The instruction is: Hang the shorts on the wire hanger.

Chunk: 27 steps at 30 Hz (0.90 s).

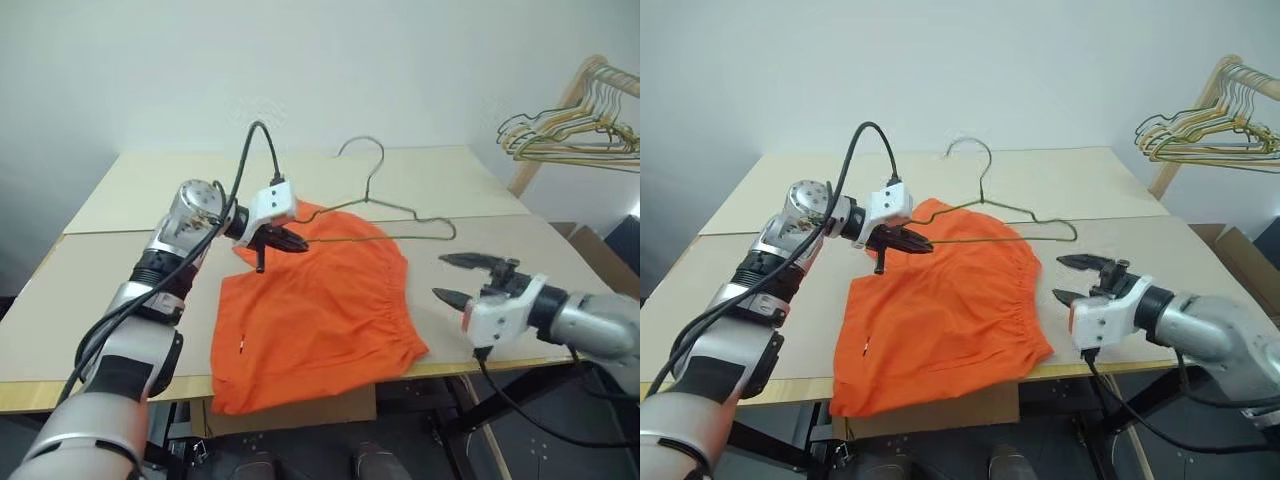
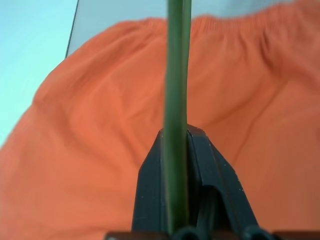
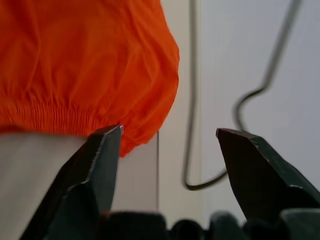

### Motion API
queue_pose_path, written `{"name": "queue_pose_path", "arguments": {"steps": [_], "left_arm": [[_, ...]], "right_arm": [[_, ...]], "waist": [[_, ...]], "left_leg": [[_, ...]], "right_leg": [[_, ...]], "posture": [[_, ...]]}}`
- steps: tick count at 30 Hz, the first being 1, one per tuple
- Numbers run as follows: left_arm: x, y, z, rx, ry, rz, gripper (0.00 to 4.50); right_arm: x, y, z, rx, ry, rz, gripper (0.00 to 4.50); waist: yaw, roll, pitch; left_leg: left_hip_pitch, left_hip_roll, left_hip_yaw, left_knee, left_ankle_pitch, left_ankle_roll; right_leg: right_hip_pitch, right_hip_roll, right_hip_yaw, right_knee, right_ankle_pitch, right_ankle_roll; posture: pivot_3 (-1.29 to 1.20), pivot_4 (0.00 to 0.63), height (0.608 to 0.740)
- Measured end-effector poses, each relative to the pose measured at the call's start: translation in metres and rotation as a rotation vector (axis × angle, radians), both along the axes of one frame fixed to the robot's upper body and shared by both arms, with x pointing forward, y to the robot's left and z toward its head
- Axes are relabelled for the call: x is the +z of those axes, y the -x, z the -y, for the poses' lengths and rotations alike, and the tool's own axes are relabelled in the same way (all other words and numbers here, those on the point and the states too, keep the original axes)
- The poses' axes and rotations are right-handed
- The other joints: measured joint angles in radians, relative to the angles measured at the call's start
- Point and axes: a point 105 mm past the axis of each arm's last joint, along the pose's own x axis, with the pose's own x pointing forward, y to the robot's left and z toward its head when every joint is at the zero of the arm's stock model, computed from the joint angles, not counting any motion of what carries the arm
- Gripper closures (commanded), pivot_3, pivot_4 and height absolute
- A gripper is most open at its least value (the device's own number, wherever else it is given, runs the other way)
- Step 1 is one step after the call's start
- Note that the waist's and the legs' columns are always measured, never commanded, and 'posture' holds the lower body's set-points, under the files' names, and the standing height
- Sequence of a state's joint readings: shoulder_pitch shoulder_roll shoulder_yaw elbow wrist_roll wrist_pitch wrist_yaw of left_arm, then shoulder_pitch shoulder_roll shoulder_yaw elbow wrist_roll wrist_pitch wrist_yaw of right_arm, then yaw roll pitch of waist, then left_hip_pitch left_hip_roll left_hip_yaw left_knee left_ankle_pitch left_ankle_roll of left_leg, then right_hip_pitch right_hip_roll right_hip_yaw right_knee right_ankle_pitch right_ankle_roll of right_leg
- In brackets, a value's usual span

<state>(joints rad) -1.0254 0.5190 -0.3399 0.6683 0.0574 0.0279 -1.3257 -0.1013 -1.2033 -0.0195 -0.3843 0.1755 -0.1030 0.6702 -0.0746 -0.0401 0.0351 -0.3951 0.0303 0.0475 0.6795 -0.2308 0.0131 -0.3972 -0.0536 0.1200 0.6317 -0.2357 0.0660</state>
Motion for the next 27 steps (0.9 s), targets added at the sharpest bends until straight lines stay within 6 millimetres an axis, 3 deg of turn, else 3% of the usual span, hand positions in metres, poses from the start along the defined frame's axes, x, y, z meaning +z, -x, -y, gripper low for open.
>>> {"name": "queue_pose_path", "arguments": {"steps": [3,5,9,11,14,23,25,27], "left_arm": [[-0.006,0.003,0.0,-0.029,-0.013,0.011,4.5],[-0.006,0.006,0.002,-0.048,-0.012,0.009,4.5],[-0.005,0.011,0.004,-0.079,0.003,0.008,4.5],[-0.004,0.013,0.007,-0.095,0.009,0.009,4.5],[-0.003,0.013,0.007,-0.097,0.008,0.016,4.5],[-0.005,0.016,0.001,-0.093,-0.005,0.023,4.5],[-0.004,0.016,0.002,-0.1,-0.005,0.022,4.5],[-0.003,0.019,0.002,-0.122,0.011,0.02,3.95]], "right_arm": [[0.025,-0.007,-0.002,-0.068,-0.082,-0.163,0.61],[0.029,-0.013,0.002,-0.123,-0.052,-0.243,0.61],[-0.004,-0.032,0.0,-0.197,0.036,-0.472,0.61],[-0.023,-0.042,-0.001,-0.232,0.07,-0.553,0.61],[-0.03,-0.052,-0.006,-0.253,0.093,-0.601,1.46],[-0.027,-0.046,-0.008,-0.234,0.121,-0.646,4.48],[-0.028,-0.044,-0.008,-0.234,0.111,-0.654,4.48],[-0.031,-0.041,-0.007,-0.242,0.082,-0.675,4.5]], "waist": [[0.006,0.0,0.0],[0.008,0.0,0.0],[0.011,0.0,0.0],[0.011,0.001,0.0],[0.017,0.001,0.0],[0.057,0.001,0.0],[0.061,0.001,0.0],[0.063,0.001,0.0]], "left_leg": [[0.006,0.002,0.001,0.0,0.0,0.0],[0.005,0.002,0.001,0.0,0.0,0.0],[-0.002,0.002,0.003,0.0,0.0,0.0],[-0.01,0.001,0.004,0.001,0.0,0.0],[-0.019,0.0,0.004,0.002,0.0,0.0],[-0.02,0.001,0.003,0.004,0.0,0.0],[-0.02,0.001,0.004,0.005,0.0,0.0],[-0.02,0.001,0.004,0.006,0.0,0.0]], "right_leg": [[0.006,0.0,-0.002,-0.001,-0.005,-0.004],[0.005,0.0,-0.002,-0.002,-0.007,-0.005],[-0.005,0.0,-0.002,0.001,-0.006,-0.008],[-0.013,0.0,-0.001,0.004,-0.001,-0.002],[-0.027,0.0,0.001,0.013,-0.001,-0.002],[-0.026,0.001,0.0,0.014,-0.003,-0.003],[-0.026,0.001,0.0,0.014,-0.003,-0.003],[-0.026,0.001,0.0,0.015,-0.003,-0.003]], "posture": [[0.0,0.0,0.74],[0.0,0.0,0.74],[0.0,0.0,0.74],[0.02,0.0,0.74],[0.02,0.0,0.74],[0.03,0.0,0.74],[0.02,0.0,0.74],[0.02,0.0,0.74]]}}
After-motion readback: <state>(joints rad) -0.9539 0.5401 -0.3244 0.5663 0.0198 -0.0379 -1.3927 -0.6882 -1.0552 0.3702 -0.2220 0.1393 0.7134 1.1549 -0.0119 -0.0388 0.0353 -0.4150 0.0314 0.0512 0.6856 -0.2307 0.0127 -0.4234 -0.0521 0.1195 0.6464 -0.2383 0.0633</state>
